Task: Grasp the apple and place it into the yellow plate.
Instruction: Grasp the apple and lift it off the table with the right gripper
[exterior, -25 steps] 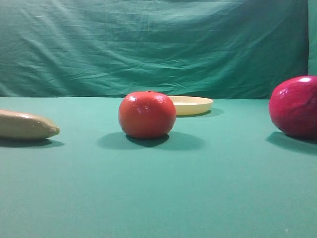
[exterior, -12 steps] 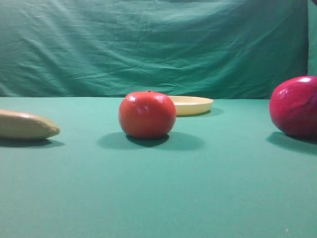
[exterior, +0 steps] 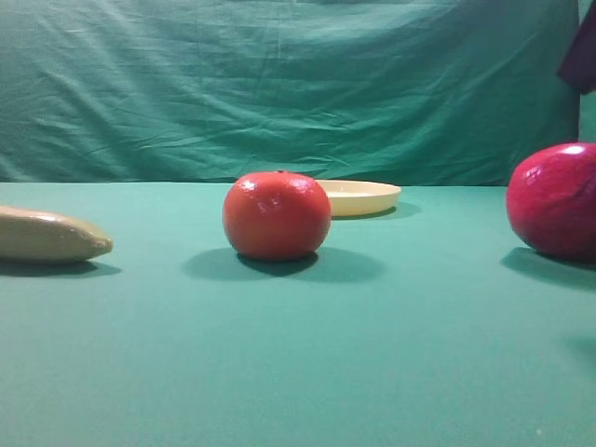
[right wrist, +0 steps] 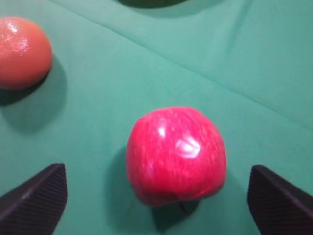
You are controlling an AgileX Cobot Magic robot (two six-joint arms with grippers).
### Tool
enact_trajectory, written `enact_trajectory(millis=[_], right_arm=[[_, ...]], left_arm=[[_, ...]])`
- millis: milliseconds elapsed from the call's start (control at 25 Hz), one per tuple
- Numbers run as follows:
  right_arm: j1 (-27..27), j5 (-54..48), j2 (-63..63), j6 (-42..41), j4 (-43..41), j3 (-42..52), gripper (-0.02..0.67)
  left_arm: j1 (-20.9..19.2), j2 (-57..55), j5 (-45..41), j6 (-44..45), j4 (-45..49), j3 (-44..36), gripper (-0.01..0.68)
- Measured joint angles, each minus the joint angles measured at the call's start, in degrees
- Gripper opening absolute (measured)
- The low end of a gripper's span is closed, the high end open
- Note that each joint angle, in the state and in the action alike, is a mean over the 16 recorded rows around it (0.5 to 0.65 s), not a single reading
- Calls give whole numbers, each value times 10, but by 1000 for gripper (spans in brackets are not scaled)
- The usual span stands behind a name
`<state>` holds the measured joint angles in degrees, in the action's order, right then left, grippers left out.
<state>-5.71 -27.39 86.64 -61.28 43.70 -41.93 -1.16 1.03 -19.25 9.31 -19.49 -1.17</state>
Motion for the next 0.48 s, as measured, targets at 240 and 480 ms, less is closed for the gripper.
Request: enact_trajectory(millis=[240,480], right_arm=[[-13,45,55,0,-5,-10,599],[-14,45,77,-1,-5,-34,555]], left_arm=[[0,0,0,0,0,0,157],[0,0,0,0,0,0,157]])
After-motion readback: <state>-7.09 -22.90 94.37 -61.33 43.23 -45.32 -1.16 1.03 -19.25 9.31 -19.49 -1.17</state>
